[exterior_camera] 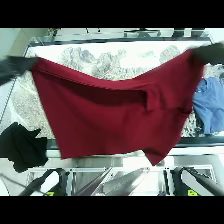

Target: Fold the shirts.

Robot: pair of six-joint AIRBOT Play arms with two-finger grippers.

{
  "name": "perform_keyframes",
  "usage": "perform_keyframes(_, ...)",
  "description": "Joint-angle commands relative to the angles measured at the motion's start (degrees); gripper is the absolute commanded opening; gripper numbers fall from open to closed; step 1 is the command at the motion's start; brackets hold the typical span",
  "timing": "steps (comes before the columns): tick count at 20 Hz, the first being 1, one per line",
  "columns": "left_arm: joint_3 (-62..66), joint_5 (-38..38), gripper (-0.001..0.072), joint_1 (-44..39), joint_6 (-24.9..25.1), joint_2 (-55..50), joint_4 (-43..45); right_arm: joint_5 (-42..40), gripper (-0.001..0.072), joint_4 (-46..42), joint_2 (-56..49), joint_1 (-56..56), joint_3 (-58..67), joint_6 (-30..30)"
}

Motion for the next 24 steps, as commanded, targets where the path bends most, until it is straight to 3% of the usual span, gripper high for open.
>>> perform_keyframes(1,-2.6,8.0,0.0013,-7.5,3.3,-16.0,9.5,-11.1,0.0017,-8.6,-12.2,4.0,-9.6,1.1)
perform_keyframes(3,2.1,8.2,0.0012,-8.6,3.4,-27.5,9.4,-14.2,0.0017,-7.8,-21.6,4.0,-10.5,-1.9)
perform_keyframes(6,12.9,8.0,0.0003,-9.4,3.0,-42.5,8.4,-16.8,0.0016,3.0,-33.6,3.8,-8.4,-11.2)
perform_keyframes(9,22.0,9.0,0.0002,-8.9,1.3,-50.9,8.6,-16.5,0.0016,7.7,-42.2,2.8,-0.5,-12.3)
perform_keyframes(14,33.6,8.2,0.0002,-8.3,-2.1,-57.2,9.2,-15.6,0.0016,7.4,-46.3,1.1,11.0,-10.7)
perform_keyframes(18,39.8,6.8,0.0003,-8.3,-8.7,-59.7,19.1,-14.4,0.0016,6.9,-46.6,-1.4,11.8,-10.7)
perform_keyframes(24,37.5,1.4,0.0003,-9.1,-9.0,-60.0,21.9,-2.6,0.0017,3.2,-47.6,-2.0,11.8,-12.2)
